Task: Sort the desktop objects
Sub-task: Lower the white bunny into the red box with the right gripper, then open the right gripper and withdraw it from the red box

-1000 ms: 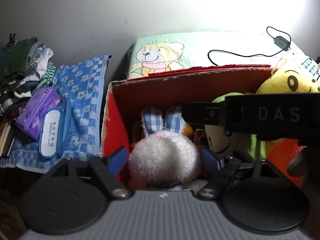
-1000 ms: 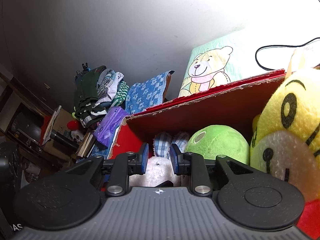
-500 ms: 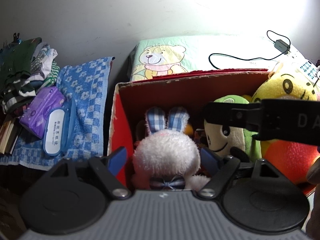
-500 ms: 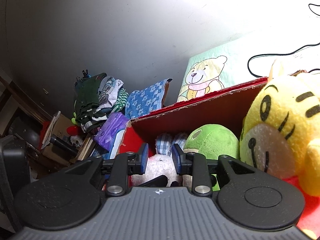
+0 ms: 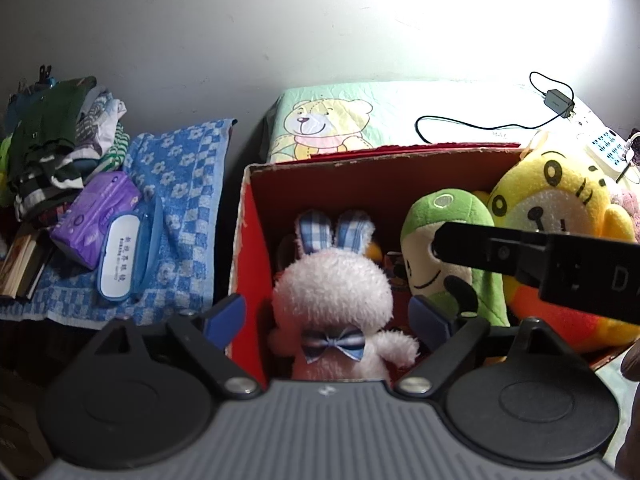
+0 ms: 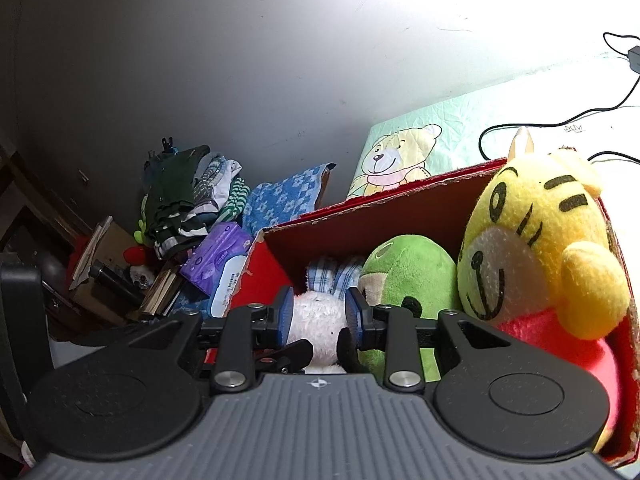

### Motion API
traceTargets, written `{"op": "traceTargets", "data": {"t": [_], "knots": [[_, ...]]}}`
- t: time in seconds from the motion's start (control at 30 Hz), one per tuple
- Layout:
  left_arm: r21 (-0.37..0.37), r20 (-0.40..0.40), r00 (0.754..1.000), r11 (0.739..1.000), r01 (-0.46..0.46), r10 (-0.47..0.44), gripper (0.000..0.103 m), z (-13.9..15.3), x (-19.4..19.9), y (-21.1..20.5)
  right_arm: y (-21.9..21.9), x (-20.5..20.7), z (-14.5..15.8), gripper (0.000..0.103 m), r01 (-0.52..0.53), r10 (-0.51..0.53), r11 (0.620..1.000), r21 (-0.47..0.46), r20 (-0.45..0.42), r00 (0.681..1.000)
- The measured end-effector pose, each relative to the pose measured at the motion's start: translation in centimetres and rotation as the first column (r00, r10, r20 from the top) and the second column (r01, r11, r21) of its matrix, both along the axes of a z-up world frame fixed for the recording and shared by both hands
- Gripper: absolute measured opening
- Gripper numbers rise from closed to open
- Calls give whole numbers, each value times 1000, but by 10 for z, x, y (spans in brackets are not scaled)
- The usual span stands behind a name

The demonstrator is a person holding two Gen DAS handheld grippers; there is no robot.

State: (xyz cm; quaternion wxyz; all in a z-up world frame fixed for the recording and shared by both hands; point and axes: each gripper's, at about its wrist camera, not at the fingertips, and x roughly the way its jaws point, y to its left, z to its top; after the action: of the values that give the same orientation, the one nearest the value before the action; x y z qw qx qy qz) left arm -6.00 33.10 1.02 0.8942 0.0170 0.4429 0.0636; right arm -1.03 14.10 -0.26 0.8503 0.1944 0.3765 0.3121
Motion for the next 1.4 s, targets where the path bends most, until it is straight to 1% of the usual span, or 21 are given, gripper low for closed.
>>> {"op": "traceTargets", "data": {"t": [0.13,0.37,0.67,0.9,1.4], "knots": [[23,22,1000,1000,-3,3,98,4,-10,-6,-3,-8,3,31,-9,9,1000,-10,21,1000],[24,20,999,999,-30,29,98,8,-18,-12,-11,-22,6,31,-29,30,999,-33,56,998],[42,17,998,998,-54,53,98,13,-28,-33,-33,-36,12,31,-59,59,998,-10,84,995],[77,49,998,996,-52,48,98,27,-36,-63,-62,-41,19,31,-64,61,998,21,102,993],[104,47,999,995,-9,4,98,35,-26,-140,-138,-36,15,31,-51,45,995,85,73,996]]}}
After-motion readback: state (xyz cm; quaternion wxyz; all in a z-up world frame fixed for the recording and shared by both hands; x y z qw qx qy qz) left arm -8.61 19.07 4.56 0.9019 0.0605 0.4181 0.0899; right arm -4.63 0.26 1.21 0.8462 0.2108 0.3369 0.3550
